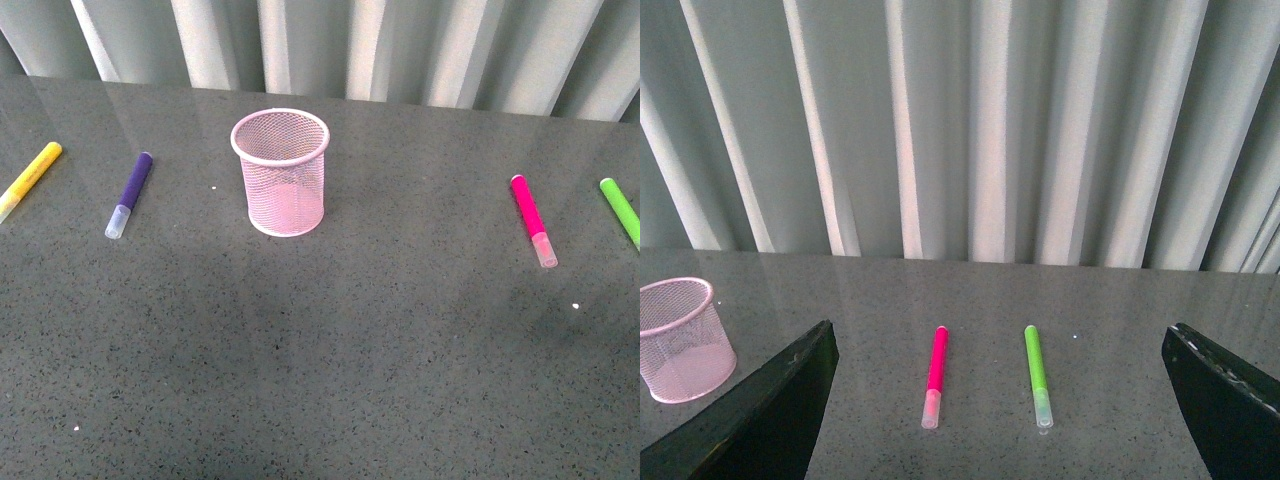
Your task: Insert purple and pink pens into pink cup
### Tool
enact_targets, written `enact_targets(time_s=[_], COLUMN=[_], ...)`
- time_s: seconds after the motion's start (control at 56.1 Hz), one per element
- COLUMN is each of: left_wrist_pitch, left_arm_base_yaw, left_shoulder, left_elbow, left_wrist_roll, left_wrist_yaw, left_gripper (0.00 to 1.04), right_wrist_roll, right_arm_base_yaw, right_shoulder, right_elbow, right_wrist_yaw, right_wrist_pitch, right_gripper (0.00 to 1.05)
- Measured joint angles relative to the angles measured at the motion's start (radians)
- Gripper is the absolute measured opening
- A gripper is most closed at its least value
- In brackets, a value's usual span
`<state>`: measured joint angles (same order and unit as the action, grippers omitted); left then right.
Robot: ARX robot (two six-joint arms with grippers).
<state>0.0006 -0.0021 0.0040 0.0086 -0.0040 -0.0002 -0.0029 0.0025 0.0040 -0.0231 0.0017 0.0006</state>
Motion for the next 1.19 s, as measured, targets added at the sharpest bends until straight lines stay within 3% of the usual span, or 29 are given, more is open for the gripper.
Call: enact_targets(time_s=[1.194], left_wrist_pitch=[0.000], left_arm_base_yaw=[0.000], left_shoulder=[0.000], left_elbow=[0.000], left_wrist_roll=[0.000], left_wrist_yaw=[0.000], left_gripper=[0.98], right_wrist_roll=[0.000], right_arm_base_yaw=[0.000], right_shoulder=[0.000], right_elbow=[0.000], right_wrist_yaw=[0.000], right_wrist_pitch=[0.000], right_gripper=[0.98])
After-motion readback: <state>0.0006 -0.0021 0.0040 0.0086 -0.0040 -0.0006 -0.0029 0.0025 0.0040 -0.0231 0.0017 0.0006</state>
